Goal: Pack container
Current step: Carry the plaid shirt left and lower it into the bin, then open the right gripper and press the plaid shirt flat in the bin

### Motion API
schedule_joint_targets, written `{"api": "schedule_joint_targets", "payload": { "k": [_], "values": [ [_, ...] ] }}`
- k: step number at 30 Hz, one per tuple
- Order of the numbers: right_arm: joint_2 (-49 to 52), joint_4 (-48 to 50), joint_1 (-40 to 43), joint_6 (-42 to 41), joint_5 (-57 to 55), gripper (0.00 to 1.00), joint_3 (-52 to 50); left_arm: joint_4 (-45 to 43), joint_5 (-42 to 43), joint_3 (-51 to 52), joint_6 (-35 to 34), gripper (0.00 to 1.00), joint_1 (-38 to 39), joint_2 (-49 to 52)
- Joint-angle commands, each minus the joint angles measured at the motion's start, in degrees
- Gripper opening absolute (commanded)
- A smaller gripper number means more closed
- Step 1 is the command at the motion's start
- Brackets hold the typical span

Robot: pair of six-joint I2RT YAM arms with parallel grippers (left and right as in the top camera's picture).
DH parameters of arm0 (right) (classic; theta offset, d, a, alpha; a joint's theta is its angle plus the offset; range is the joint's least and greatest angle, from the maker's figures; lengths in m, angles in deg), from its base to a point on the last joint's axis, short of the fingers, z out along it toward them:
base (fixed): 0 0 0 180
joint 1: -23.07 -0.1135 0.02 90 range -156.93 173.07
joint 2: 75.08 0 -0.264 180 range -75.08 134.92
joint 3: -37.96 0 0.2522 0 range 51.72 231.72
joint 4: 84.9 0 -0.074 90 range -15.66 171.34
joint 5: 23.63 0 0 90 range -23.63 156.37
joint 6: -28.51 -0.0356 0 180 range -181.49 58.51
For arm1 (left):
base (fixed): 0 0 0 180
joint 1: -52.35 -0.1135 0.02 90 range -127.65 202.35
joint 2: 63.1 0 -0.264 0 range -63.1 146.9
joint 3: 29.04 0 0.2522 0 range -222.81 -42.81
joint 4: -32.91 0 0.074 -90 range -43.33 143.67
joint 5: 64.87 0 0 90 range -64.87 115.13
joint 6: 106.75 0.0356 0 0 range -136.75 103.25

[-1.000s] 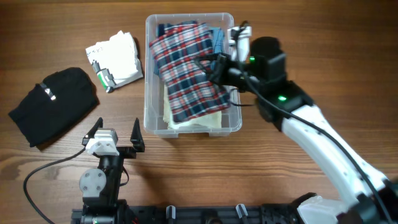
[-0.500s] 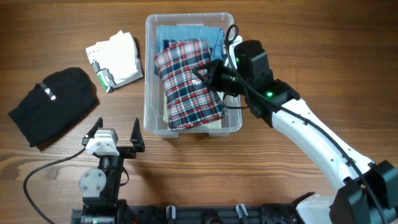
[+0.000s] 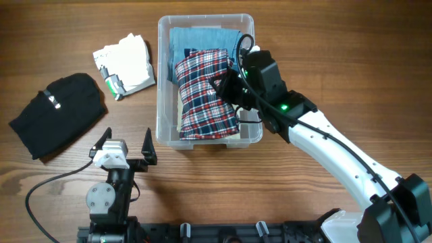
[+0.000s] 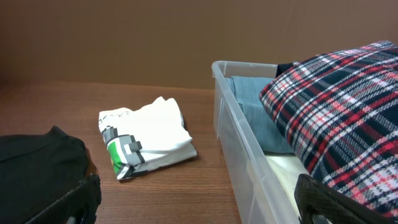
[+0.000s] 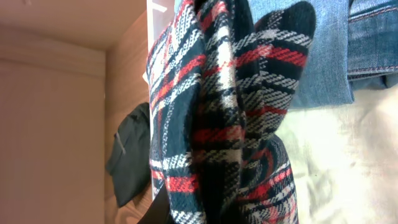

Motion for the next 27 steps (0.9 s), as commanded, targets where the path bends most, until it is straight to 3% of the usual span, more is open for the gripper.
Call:
{"api": "schedule_joint_targets", "payload": {
  "k": [1, 9, 15, 18, 20, 22, 27],
  "values": [
    [1.40, 1.03, -0.85, -2.58, -1.51, 0.04, 0.85, 0.07, 0.87, 0.37, 1.09, 1.00, 0.26, -0.09],
    [4.31, 0.96, -1.42, -2.38, -0.28, 0.04, 0.85, 0.07, 0.87, 0.37, 1.09, 1.00, 0.26, -0.09],
    [4.28, 0.42, -1.42, 5.70, -0.70, 0.05, 0.85, 0.07, 0.87, 0.37, 1.09, 1.00, 0.26, -0.09],
    [4.28, 0.28, -1.42, 8.50, -0.68, 0.37, 0.85, 0.07, 0.87, 0.37, 1.09, 1.00, 0.26, -0.09],
    [4.28, 0.11, -1.42, 10.03, -0.76, 0.50, 0.85, 0.07, 0.87, 0.37, 1.09, 1.00, 0.26, -0.09],
    [4.26, -0.44, -1.42, 11.43, -1.79, 0.59, 0.85, 0.07, 0.87, 0.37, 1.09, 1.00, 0.26, -0.09],
    [4.28, -2.69, -1.36, 17.86, -6.10, 0.66, 0.87, 0.07, 0.87, 0.37, 1.09, 1.00, 0.26, -0.09]
  ]
}}
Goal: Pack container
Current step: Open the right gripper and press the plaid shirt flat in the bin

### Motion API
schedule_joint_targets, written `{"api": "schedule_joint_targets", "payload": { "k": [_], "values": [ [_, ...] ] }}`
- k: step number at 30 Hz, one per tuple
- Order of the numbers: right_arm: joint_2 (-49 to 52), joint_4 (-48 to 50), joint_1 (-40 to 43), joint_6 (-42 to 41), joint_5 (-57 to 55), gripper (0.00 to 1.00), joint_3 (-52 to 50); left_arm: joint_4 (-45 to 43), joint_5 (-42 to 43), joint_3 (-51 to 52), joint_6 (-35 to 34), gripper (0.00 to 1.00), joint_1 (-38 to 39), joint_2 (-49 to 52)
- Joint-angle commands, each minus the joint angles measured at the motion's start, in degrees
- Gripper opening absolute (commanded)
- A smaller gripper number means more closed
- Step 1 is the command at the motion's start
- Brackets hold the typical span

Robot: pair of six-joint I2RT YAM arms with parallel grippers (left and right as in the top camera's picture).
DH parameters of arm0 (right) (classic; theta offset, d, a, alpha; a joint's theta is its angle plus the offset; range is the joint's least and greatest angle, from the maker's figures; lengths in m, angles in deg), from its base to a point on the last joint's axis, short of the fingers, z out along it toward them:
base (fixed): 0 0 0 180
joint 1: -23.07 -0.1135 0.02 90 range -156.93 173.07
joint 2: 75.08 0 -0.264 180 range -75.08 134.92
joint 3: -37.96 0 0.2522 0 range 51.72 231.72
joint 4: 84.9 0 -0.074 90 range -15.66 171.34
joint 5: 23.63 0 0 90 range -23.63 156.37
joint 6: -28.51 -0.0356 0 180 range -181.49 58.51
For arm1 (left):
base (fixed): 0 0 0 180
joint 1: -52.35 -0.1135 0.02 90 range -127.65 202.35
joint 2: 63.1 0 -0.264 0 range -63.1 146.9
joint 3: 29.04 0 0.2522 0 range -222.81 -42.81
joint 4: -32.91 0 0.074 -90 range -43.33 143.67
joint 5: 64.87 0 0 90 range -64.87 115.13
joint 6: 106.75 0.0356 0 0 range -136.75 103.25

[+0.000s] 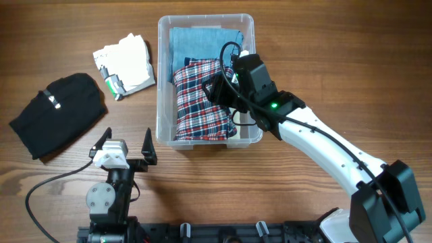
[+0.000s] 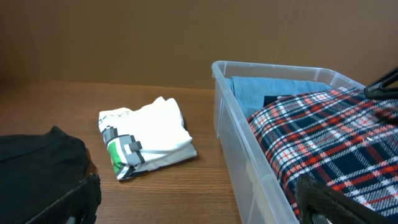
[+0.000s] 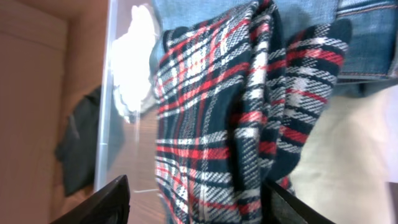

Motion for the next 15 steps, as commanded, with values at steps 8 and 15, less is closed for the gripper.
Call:
{"api": "schedule_joint_targets", "payload": {
  "k": [8, 15],
  "values": [
    [-2.47, -5.51, -0.48, 16.92, -18.43, 0.64, 1.42, 0.07, 0.87, 0.37, 1.09, 1.00, 0.26, -0.09],
    [-7.28, -5.64, -0.55, 21.57, -17.38, 0.53, 1.42, 0.07, 0.87, 0.37, 1.09, 1.00, 0.26, -0.09]
  ]
}}
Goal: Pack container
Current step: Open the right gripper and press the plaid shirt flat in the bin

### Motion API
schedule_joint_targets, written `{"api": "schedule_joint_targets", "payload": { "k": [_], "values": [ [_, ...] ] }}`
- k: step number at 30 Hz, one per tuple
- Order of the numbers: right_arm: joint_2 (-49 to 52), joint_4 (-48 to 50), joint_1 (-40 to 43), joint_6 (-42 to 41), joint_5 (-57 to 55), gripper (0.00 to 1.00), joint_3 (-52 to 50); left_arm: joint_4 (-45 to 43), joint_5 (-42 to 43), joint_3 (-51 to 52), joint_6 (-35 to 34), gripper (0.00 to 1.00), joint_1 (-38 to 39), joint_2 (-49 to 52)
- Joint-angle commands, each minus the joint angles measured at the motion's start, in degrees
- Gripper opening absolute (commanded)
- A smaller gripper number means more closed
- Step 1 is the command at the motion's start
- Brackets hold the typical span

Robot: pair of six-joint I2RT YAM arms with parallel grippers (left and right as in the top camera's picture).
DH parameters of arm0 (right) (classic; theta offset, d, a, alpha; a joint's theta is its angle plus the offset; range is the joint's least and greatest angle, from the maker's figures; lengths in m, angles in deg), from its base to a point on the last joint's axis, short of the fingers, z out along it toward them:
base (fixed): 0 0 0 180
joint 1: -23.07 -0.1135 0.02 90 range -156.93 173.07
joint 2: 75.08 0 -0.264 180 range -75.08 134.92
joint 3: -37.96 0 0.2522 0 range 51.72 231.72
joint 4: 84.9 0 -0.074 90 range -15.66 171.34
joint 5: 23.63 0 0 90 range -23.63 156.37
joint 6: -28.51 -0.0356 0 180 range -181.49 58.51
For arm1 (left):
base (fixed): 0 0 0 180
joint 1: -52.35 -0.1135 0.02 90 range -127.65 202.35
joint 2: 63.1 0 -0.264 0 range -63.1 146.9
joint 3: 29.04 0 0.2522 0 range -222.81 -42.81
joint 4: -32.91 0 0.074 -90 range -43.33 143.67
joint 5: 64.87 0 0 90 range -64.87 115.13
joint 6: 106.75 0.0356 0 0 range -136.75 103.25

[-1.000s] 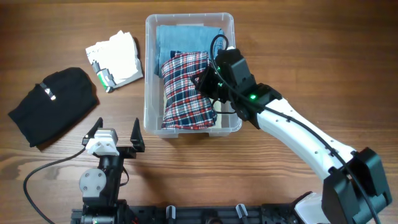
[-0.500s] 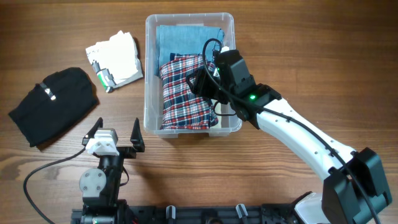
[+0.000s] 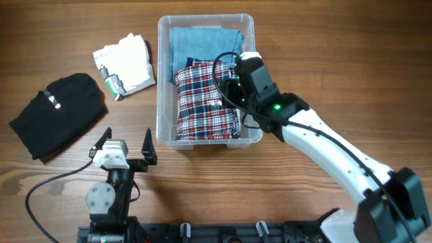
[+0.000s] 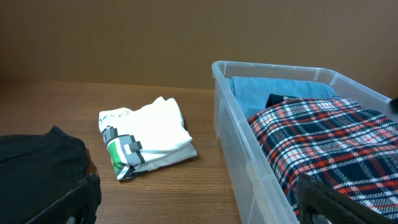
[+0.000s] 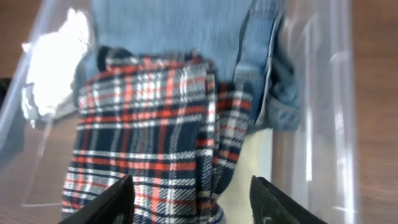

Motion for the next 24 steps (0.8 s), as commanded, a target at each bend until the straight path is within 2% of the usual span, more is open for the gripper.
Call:
{"api": "schedule_joint_targets", "payload": {
  "k": [1, 3, 4, 5, 6, 16, 24],
  "values": [
    [-4.81, 0.70, -0.46, 4.98, 0.24, 0.47, 1.44, 0.04, 0.87, 0.37, 1.09, 1.00, 0.24, -0.07],
    [-5.97, 0.72, -0.46, 5.38, 2.56, 0.34, 1.95, 0.04, 0.87, 0.37, 1.09, 1.00, 0.24, -0.02],
    [-6.25, 0.74, -0.46, 5.70, 3.45, 0.25, 2.14, 0.04, 0.87, 0.37, 1.09, 1.00, 0.24, -0.02],
    [-6.40, 0.83, -0.46, 6.23, 4.33, 0.11, 2.21, 0.04, 0.87, 0.37, 1.09, 1.00, 0.24, -0.02],
    [-6.43, 0.70, -0.46, 6.25, 4.70, 0.05, 2.21, 0.04, 0.87, 0.37, 1.09, 1.00, 0.24, -0.02],
    [0.39, -1.01, -3.54, 13.75, 5.09, 0.04, 2.16, 0.04, 0.87, 0.37, 1.09, 1.00, 0.24, -0.02],
    [9.84, -1.77, -4.20, 15.15, 3.52, 0.04, 2.16, 0.04, 0.87, 0.37, 1.09, 1.00, 0.24, -0.02]
  ]
}}
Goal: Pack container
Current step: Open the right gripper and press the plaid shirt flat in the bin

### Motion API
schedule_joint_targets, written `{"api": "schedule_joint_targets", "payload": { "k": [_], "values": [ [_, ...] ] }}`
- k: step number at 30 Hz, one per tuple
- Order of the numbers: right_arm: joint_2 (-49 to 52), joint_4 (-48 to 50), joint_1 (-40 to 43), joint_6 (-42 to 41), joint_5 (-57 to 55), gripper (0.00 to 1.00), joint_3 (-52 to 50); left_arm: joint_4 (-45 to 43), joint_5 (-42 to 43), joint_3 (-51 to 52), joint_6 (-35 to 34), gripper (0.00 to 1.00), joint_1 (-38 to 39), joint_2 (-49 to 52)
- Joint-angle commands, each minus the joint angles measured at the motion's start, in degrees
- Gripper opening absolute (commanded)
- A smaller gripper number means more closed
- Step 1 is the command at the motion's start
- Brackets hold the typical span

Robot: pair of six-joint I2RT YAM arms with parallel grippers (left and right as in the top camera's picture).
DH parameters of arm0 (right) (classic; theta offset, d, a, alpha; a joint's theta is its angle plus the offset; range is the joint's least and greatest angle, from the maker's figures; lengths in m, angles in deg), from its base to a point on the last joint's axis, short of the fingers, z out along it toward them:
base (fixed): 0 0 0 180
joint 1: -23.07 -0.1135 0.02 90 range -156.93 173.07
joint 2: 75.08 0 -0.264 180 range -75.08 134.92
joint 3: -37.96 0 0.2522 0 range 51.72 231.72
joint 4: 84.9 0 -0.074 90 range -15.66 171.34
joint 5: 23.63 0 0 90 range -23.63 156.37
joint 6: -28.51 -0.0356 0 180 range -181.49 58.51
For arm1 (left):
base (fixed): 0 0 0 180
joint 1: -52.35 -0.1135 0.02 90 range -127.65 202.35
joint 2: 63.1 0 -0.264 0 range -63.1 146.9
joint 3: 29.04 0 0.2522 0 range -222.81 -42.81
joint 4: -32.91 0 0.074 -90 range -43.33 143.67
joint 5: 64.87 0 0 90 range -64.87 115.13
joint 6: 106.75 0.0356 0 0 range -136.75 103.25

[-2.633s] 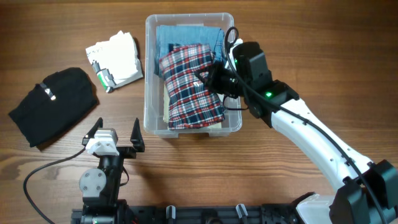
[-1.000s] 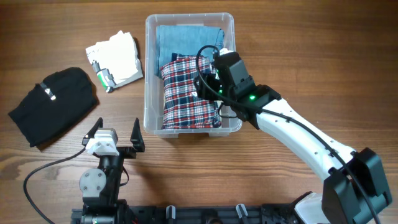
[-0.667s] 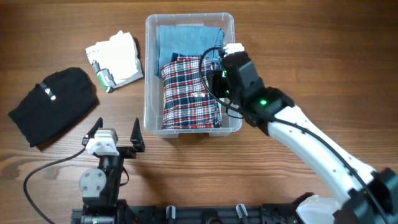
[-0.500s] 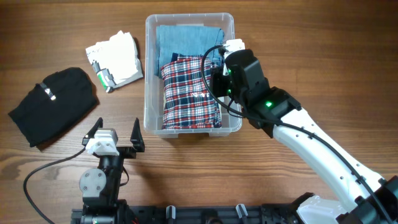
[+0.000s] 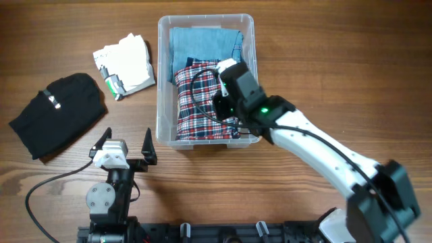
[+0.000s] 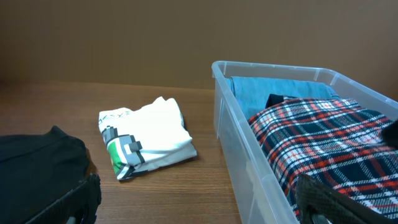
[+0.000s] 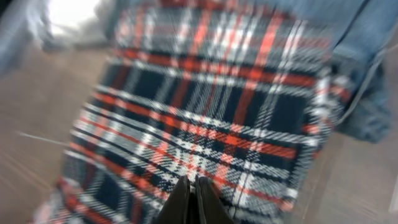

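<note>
A clear plastic container (image 5: 162,67) stands at the back middle of the table. A folded red, navy and white plaid shirt (image 5: 196,108) lies in its near half, over blue jeans (image 5: 202,42) at the far end. My right gripper (image 7: 191,182) is shut, its tips down on the plaid cloth (image 7: 205,124); that view is blurred. In the overhead view it (image 5: 221,109) reaches in from the right. A folded white T-shirt (image 5: 125,64) and a black garment (image 5: 57,111) lie left of the container. My left gripper (image 5: 126,145) stands open near the front edge, holding nothing.
The left wrist view shows the container's wall (image 6: 233,155) close on the right, the white T-shirt (image 6: 146,140) ahead and the black garment (image 6: 37,162) at the left. A black cable (image 5: 54,182) runs along the table's front left.
My right gripper was open above the container's right side. Now it is shut, further left and lower, with its tips on the plaid shirt. The left arm and the loose garments have not moved.
My right gripper first held the plaid shirt bunched up over the container. Then the shirt lay spread in the near half with the fingers wide apart. Then the open gripper was higher, and now it is shut with its tips on the shirt.
</note>
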Motion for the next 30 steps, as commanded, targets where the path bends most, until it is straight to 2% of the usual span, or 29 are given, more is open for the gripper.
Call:
{"api": "schedule_joint_targets", "payload": {
  "k": [1, 6, 11, 18, 23, 30],
  "values": [
    [5.20, -1.31, -0.11, 1.66, -1.46, 0.04, 0.96, 0.07, 0.87, 0.37, 1.09, 1.00, 0.24, -0.02],
    [9.84, -2.62, -0.11, 1.62, -3.39, 0.04, 0.96, 0.07, 0.87, 0.37, 1.09, 1.00, 0.24, -0.02],
    [9.81, -1.95, -0.13, 1.53, -2.93, 0.04, 1.11, 0.07, 0.87, 0.37, 1.09, 1.00, 0.24, -0.02],
    [1.11, -1.95, -0.11, -0.04, -0.87, 0.04, 5.53, 0.07, 0.87, 0.37, 1.09, 1.00, 0.24, -0.02],
    [-4.57, 3.04, -0.11, 0.04, -2.82, 0.04, 6.16, 0.07, 0.87, 0.37, 1.09, 1.00, 0.24, -0.02],
    [0.87, 5.20, -0.07, 0.24, -3.65, 0.04, 6.14, 0.07, 0.87, 0.37, 1.09, 1.00, 0.24, -0.02]
  ]
}}
